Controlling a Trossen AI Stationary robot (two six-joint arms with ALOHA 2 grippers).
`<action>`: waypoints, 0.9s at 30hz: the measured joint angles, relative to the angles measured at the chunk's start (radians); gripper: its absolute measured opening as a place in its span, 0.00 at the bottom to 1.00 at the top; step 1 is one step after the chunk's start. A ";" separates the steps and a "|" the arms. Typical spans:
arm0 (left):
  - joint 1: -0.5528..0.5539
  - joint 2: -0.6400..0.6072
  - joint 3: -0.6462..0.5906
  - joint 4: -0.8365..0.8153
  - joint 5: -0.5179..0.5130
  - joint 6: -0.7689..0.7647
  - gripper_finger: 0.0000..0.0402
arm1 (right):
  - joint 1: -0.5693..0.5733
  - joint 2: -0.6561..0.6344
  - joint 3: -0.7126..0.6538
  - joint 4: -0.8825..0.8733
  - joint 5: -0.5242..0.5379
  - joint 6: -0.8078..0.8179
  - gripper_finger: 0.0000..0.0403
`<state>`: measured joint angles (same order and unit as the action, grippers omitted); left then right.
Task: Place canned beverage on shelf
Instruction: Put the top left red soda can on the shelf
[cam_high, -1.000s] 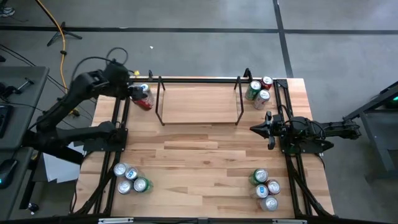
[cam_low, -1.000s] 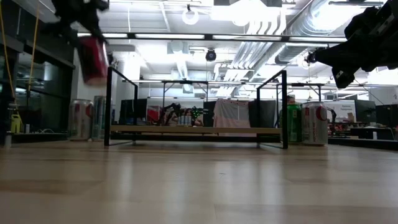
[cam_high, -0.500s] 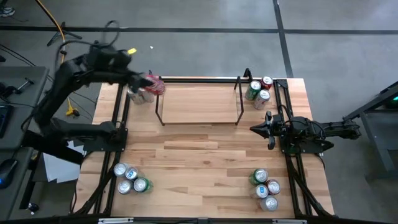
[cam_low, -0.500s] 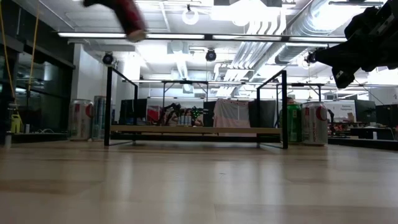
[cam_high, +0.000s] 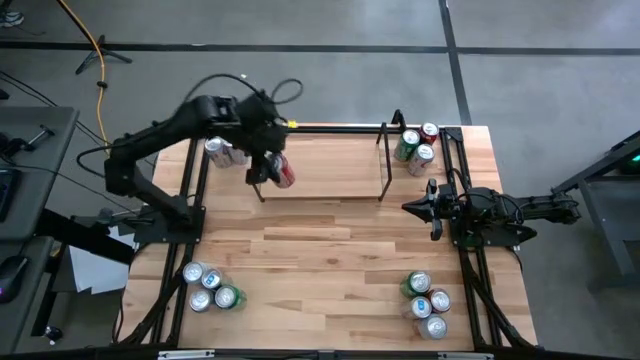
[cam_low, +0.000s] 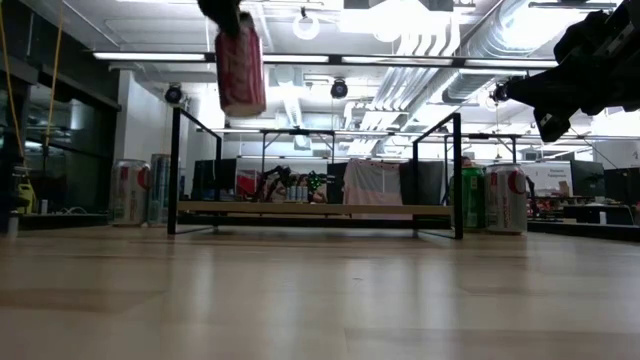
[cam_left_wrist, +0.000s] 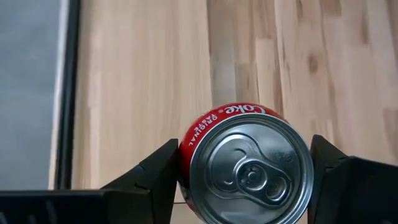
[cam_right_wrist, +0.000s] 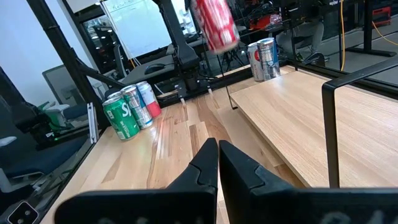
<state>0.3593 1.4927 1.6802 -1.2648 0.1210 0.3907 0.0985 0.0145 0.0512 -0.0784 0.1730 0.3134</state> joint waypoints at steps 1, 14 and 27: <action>-0.003 0.007 -0.022 0.015 -0.005 0.012 0.44 | 0.000 0.000 0.000 0.000 0.000 0.000 0.00; 0.018 0.029 -0.338 0.241 -0.088 0.005 0.44 | 0.000 0.000 0.000 0.000 0.000 0.000 0.00; 0.027 0.033 -0.393 0.302 -0.104 0.035 0.47 | 0.000 0.000 0.000 0.000 0.000 0.000 0.00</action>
<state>0.3859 1.5257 1.2869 -0.9631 0.0166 0.4257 0.0983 0.0147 0.0513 -0.0787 0.1730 0.3134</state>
